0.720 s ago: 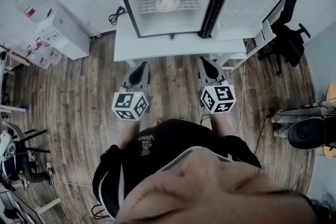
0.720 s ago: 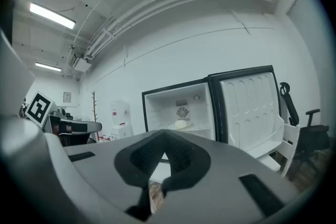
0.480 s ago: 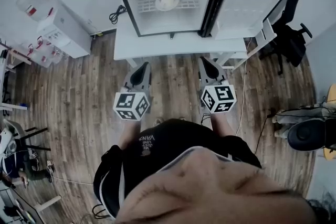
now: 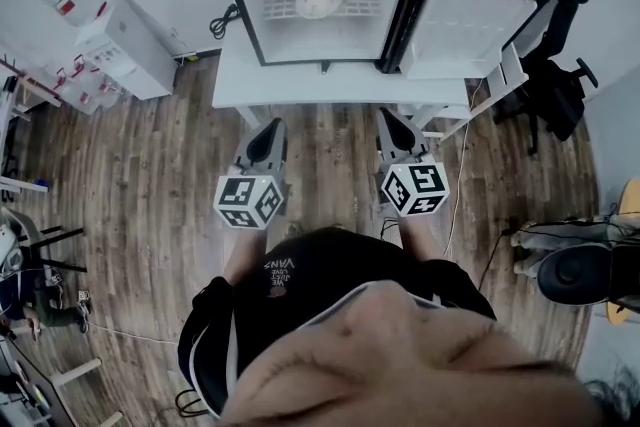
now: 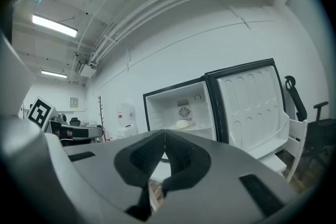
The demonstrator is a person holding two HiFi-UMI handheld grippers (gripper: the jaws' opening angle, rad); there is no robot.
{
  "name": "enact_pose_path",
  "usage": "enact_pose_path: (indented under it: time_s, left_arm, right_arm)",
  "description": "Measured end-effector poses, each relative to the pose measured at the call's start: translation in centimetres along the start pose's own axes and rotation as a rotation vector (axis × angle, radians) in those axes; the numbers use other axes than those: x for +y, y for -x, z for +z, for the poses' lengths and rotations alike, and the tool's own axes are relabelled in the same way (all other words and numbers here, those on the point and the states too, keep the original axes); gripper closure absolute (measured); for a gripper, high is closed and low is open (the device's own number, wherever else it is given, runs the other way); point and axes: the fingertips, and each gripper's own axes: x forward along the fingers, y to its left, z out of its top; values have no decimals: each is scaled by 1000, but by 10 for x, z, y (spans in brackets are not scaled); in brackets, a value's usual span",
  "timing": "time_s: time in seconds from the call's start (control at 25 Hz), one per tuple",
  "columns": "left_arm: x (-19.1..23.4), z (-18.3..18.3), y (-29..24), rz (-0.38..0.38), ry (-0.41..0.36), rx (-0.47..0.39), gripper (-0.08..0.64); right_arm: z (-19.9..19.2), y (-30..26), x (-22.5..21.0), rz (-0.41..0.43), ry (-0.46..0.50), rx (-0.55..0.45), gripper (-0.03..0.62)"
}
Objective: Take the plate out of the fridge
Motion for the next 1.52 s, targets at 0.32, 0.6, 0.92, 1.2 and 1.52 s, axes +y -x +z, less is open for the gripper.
enact_pose_path:
  time_s: [0.32,0.6,0.92,1.2,1.52]
  left_arm:
    - [-5,-7,0,48,8,-21,543]
    - [-11,-8,-7,35,7,-23,543]
    - [9,-1,-37,11,11,-9,541]
    - [46,13,-74,-8,13,-15,541]
    - [85,36,-122,-67,35,-44,543]
  right_arm:
    - [-4,-1,-7,53,3,5,581]
    - [-7,-10,-10,76,9,22,581]
    - [-5,-44,-19,63,14,31,581]
    - [0,-90,-24,31,26,28,581]
    - [9,-143,-32,-30,25,11,581]
